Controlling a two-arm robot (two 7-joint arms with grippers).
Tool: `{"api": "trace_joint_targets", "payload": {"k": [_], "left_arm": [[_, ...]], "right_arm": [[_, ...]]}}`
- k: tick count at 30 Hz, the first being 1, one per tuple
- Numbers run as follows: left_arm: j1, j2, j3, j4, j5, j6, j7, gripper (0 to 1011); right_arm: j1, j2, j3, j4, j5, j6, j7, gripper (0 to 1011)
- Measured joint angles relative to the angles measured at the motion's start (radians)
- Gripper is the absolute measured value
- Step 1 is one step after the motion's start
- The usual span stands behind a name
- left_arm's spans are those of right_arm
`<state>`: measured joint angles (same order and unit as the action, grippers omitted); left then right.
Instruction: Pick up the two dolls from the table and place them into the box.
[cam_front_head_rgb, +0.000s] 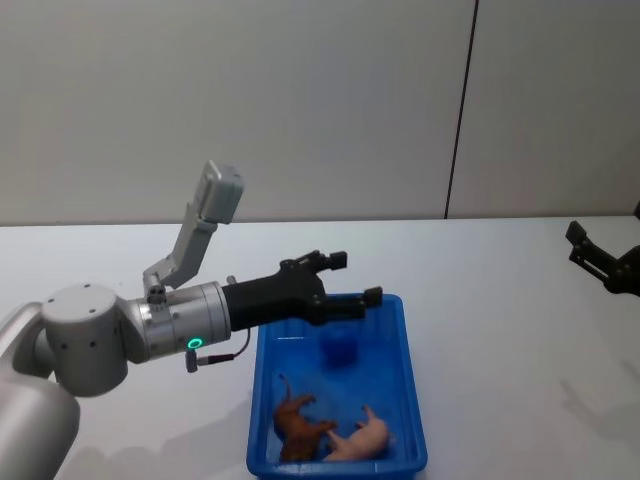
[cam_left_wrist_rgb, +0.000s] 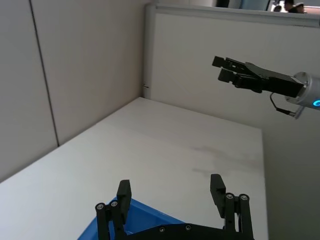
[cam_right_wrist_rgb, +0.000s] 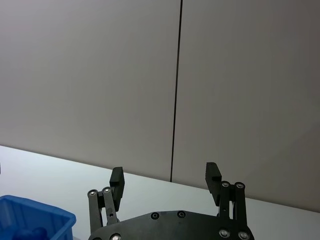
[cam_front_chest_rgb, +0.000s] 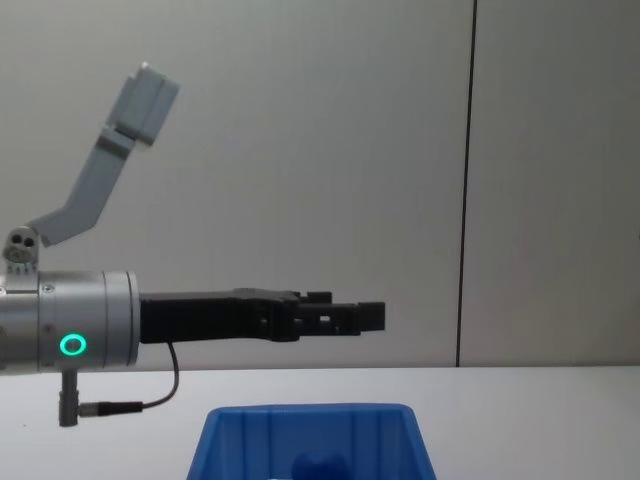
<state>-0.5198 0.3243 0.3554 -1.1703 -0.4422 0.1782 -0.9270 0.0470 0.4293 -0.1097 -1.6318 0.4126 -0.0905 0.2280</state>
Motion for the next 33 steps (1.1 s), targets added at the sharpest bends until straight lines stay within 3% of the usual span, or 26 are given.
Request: {"api": "trace_joint_targets", "payload": {"k": [19, 27, 30, 33], "left_arm": [[0.111, 0.049, -0.013, -0.163, -0.003, -0.173, 0.307, 1001], [0.152, 0.061, -0.016, -0.216, 0.025, -0.256, 0.442, 1001], [0.169, 0.066, -0.018, -0.238, 0.042, -0.292, 0.507, 1001], [0.171, 0.067, -0.019, -0.241, 0.044, -0.297, 0.516, 1001]], "right_arm": [[0.0, -0.001, -0.002, -0.001, -0.001, 0.001, -0.003, 1001], [-0.022, -0.032, -0.041, -0.047, -0.044, 0.044, -0.056, 1001], [-0.038, -0.056, -0.071, -0.083, -0.076, 0.076, -0.099, 1001], [-0.046, -0.069, -0.088, -0.102, -0.094, 0.094, -0.121, 1001]]}}
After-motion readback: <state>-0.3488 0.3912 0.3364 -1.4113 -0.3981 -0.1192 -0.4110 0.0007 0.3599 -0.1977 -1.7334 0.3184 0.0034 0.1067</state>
